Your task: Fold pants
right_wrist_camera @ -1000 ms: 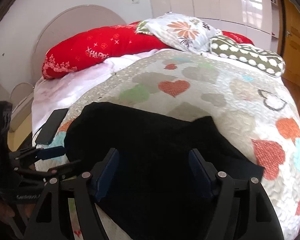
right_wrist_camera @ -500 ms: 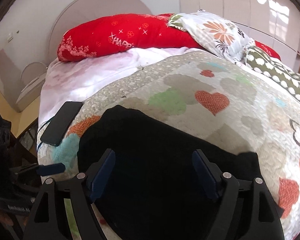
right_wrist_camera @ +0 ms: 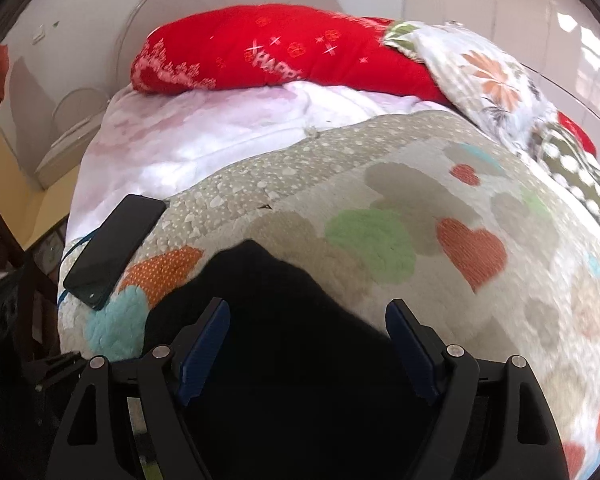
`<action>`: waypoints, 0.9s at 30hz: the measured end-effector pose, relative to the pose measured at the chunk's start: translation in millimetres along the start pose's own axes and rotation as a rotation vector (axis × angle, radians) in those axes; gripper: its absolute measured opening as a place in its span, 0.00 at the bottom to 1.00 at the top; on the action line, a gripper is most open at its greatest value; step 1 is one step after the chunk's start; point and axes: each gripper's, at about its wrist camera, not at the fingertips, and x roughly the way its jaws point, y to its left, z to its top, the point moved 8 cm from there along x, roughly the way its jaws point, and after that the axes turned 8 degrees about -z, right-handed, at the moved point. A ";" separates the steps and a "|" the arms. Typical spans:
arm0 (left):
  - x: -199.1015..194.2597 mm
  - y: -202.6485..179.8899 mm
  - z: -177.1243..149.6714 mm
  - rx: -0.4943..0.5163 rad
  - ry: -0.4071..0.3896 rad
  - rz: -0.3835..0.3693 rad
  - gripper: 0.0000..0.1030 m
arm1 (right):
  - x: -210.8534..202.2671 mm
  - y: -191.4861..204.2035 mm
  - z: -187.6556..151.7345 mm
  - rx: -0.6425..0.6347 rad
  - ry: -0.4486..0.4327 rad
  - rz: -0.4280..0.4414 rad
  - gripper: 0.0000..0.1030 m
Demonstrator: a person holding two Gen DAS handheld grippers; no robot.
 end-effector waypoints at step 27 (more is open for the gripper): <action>-17.7 -20.8 20.0 0.100 -0.086 -0.026 0.23 | 15.1 4.9 21.3 0.131 -0.017 0.237 0.30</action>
